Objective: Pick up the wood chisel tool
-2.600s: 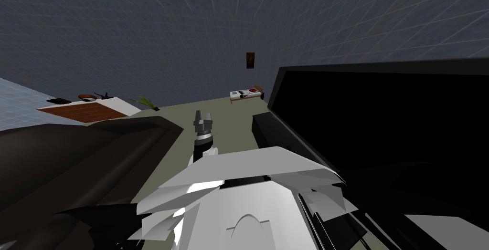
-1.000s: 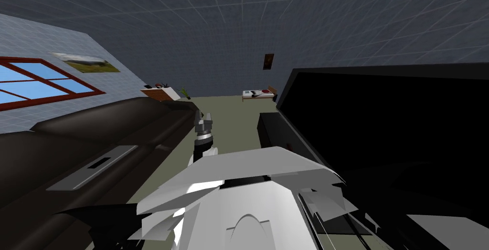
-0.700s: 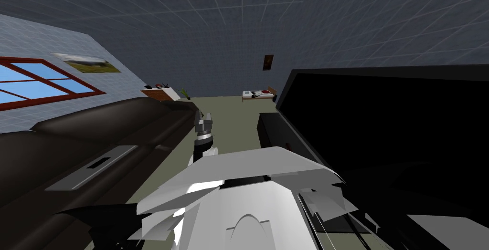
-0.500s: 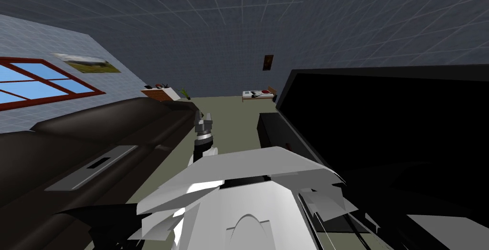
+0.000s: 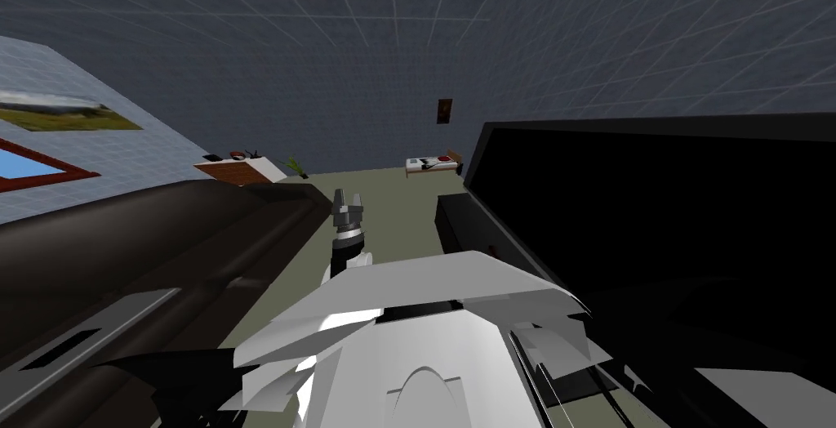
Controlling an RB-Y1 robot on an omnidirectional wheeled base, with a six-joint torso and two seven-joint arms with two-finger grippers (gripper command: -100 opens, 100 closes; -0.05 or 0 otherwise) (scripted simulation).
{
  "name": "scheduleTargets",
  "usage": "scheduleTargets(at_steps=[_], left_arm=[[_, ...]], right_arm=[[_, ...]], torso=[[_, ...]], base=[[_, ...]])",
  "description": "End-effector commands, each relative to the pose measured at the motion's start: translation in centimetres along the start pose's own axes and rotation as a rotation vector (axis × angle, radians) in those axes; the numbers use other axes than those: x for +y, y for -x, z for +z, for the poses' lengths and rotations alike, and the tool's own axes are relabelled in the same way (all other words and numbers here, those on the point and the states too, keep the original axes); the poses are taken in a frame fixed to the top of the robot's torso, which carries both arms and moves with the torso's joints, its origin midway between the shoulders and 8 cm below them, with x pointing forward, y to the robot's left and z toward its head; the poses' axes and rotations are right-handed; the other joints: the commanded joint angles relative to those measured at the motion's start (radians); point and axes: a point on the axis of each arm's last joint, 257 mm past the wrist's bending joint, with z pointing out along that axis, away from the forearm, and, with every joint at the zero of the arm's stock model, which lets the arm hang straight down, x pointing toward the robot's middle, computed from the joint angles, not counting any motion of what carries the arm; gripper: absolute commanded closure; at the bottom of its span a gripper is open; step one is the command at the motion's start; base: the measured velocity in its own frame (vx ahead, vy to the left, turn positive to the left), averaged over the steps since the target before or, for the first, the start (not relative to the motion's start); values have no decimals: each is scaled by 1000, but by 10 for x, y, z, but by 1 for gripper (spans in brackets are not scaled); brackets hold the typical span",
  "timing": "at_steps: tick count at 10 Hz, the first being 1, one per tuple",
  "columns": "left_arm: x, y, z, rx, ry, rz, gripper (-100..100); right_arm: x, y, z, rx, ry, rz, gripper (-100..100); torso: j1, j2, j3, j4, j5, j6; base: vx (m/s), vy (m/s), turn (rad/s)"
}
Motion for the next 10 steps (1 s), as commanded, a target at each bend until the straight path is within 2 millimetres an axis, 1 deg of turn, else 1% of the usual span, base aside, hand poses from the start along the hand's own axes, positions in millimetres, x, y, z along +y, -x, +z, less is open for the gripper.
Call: scheduleTargets(at_steps=[1, 2, 3, 4, 5, 6, 7, 8, 9, 10], left_arm=[[0, 0, 0, 0, 0, 0, 0], [0, 0, 0, 0, 0, 0, 0], [0, 0, 0, 0, 0, 0, 0], [0, 0, 0, 0, 0, 0, 0], [0, 0, 0, 0, 0, 0, 0], [0, 0, 0, 0, 0, 0, 0], [0, 0, 0, 0, 0, 0, 0], [0, 0, 0, 0, 0, 0, 0], [0, 0, 0, 0, 0, 0, 0], [0, 0, 0, 0, 0, 0, 0]], right_arm=[[0, 1, -1, -8, 20, -21, 100], [-10, 0, -2, -10, 11, -56, 100], [-5, 1, -2, -15, 32, -56, 100], [-12, 0, -4, -18, 33, -90, 100], [-9, 0, -4, -21, 45, -90, 100], [-16, -3, -7, -21, 43, -124, 100], [-12, -2, -7, -25, 59, -124, 100], [-17, -6, -10, -25, 65, -156, 100], [-23, -11, -12, -22, 67, -188, 100], [-17, -9, -13, -30, 89, -188, 100]], torso=[[0, 0, 0, 0, 0, 0], [1, 2, 1, 0, 0, -1], [1, 2, 1, 0, 0, 1], [2, 3, 2, 0, 0, -1], [3, 3, 1, 0, 0, 0], [2, 4, 2, 1, 0, -1], [1, 2, 1, 0, 0, 1], [1, 3, 1, 1, 0, -1], [1, 2, 1, 0, 0, 0], [3, 0, 0, -1, 1, 1]], base=[[105, 15, -115], [132, 16, -255], [108, 31, -126], [124, 42, -217], [96, 30, -140], [133, 17, -269], [117, 18, -131], [125, 26, -186], [189, 50, -366], [127, 63, -173]])
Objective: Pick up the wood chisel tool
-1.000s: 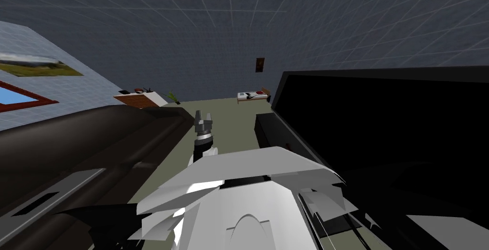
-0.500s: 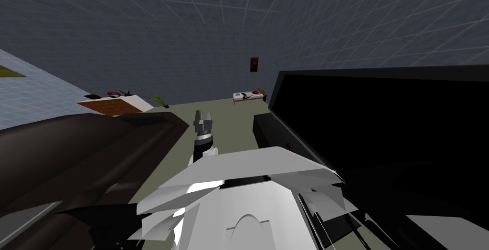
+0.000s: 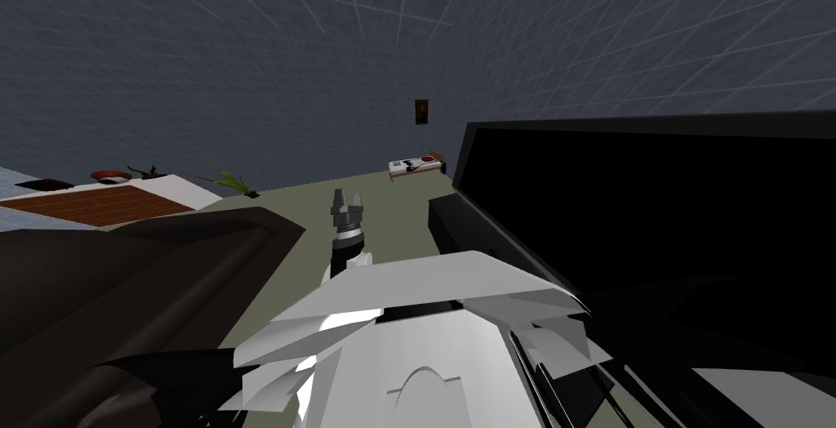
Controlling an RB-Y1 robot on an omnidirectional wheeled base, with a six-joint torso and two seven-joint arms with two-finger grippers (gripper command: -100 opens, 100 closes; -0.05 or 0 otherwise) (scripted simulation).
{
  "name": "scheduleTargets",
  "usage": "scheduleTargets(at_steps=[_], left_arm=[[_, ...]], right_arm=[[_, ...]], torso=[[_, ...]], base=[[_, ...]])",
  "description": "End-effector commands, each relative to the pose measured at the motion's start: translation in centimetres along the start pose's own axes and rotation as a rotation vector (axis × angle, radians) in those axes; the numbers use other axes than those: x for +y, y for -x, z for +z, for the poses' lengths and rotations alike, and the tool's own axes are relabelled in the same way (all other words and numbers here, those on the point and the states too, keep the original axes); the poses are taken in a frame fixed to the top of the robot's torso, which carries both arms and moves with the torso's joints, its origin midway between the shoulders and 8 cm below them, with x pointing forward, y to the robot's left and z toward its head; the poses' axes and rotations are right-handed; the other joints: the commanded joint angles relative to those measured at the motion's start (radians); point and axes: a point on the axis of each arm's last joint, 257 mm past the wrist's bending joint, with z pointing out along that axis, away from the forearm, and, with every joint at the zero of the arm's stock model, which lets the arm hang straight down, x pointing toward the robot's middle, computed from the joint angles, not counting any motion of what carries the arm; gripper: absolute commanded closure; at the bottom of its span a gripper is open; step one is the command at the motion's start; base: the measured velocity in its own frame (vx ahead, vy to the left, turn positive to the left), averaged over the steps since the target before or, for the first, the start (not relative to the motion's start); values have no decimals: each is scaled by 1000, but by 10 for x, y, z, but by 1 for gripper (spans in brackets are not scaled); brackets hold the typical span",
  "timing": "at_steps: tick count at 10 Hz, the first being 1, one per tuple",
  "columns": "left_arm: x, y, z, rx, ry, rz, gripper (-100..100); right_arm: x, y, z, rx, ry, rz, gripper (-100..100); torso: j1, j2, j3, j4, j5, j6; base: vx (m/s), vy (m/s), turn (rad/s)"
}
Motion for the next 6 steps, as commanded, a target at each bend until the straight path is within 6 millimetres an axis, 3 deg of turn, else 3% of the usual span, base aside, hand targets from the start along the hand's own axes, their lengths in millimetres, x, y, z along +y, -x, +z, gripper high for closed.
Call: scheduleTargets(at_steps=[1, 5, 6], left_arm=[[0, 0, 0, 0, 0, 0, 0], [0, 0, 0, 0, 0, 0, 0], [0, 0, 0, 0, 0, 0, 0]], right_arm=[[-1, -5, -4, -3, 18, -34, 100], [0, -9, -7, -5, 35, -55, 100], [2, -10, -7, -5, 41, -59, 0]], torso=[[0, 0, 0, 0, 0, 0], [-1, 3, 2, 1, 0, 0], [-3, 6, 3, 2, 0, -1]], base=[[116, 46, -220], [78, 37, -132], [6, 6, 2]])
